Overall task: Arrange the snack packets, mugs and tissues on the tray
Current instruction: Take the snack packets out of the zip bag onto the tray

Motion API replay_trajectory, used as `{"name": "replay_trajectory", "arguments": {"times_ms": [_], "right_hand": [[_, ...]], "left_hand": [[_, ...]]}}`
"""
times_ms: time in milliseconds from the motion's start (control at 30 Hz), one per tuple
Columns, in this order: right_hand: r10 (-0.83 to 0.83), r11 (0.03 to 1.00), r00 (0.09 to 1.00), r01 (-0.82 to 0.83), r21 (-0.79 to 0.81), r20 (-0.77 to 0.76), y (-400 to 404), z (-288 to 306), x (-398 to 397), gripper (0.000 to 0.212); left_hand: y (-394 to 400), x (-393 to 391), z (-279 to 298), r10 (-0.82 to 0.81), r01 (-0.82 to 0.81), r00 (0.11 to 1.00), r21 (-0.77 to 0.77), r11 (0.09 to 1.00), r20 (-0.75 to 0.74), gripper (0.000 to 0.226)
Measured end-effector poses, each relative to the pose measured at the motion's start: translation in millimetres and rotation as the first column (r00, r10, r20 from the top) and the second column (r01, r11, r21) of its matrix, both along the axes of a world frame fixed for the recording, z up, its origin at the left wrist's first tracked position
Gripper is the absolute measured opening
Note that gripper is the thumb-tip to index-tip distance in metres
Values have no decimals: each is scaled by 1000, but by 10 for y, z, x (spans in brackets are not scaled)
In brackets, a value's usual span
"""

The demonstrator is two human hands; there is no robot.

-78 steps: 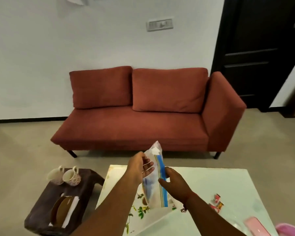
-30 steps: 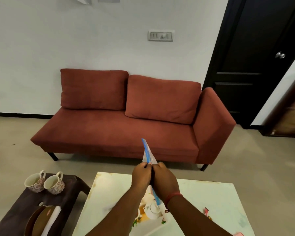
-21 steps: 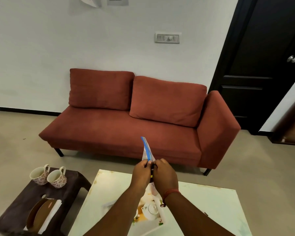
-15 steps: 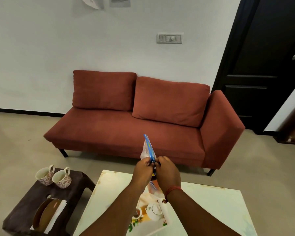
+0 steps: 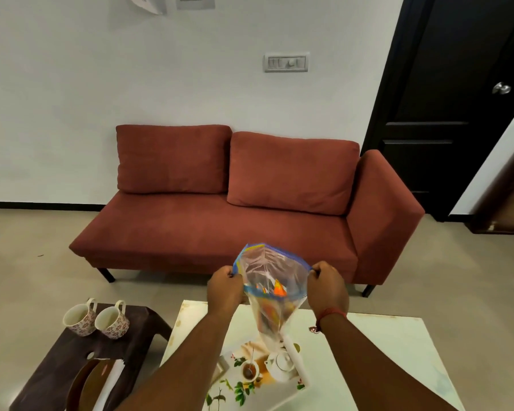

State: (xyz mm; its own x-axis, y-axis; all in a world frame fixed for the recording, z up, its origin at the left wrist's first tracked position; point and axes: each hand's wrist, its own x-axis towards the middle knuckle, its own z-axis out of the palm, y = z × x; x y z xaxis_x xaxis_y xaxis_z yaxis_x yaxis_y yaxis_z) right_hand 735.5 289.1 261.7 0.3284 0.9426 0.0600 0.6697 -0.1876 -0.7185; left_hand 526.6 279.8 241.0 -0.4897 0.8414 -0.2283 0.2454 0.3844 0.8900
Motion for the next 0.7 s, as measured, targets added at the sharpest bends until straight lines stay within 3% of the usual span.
{"name": "replay_trajectory", "arguments": {"times_ms": [100, 200, 267, 367, 433, 500, 567, 633, 700], "right_hand": [[-131, 991, 988, 128, -42, -76, 20, -47, 94, 17], [-124, 992, 992, 124, 21, -17, -11, -78, 24, 19], [-30, 990, 994, 15, 143, 104, -22, -73, -65, 20], [287, 919, 924, -341, 200, 254, -26, -25, -237, 17], [466, 863, 830, -502, 47, 306, 32, -127, -304, 23], [577, 813, 771, -513, -275, 268, 95, -262, -316, 22], [678, 697, 710, -537, -476, 192, 88, -348, -286, 22], [713, 653, 681, -560, -510, 166, 29, -353, -224, 31], [703, 675, 687, -562, -478, 184, -15, -395, -148, 37]], "left_hand": [[56, -107, -117, 27, -26, 999, 11, 1000, -44, 20], [27, -14, 35, -29, 32, 995, 29, 999, -92, 16], [2, 104, 170, -89, 95, 988, 38, 995, -123, 14], [-13, 305, 310, -176, 191, 970, 75, 979, -168, 17], [-23, 430, 347, -231, 256, 948, 95, 962, -217, 20], [-27, 543, 365, -250, 291, 925, 109, 951, -286, 21], [-39, 645, 390, -251, 306, 912, 131, 943, -325, 22], [-43, 715, 410, -255, 319, 903, 142, 937, -345, 22], [-55, 770, 428, -243, 313, 902, 154, 937, -357, 21]]}}
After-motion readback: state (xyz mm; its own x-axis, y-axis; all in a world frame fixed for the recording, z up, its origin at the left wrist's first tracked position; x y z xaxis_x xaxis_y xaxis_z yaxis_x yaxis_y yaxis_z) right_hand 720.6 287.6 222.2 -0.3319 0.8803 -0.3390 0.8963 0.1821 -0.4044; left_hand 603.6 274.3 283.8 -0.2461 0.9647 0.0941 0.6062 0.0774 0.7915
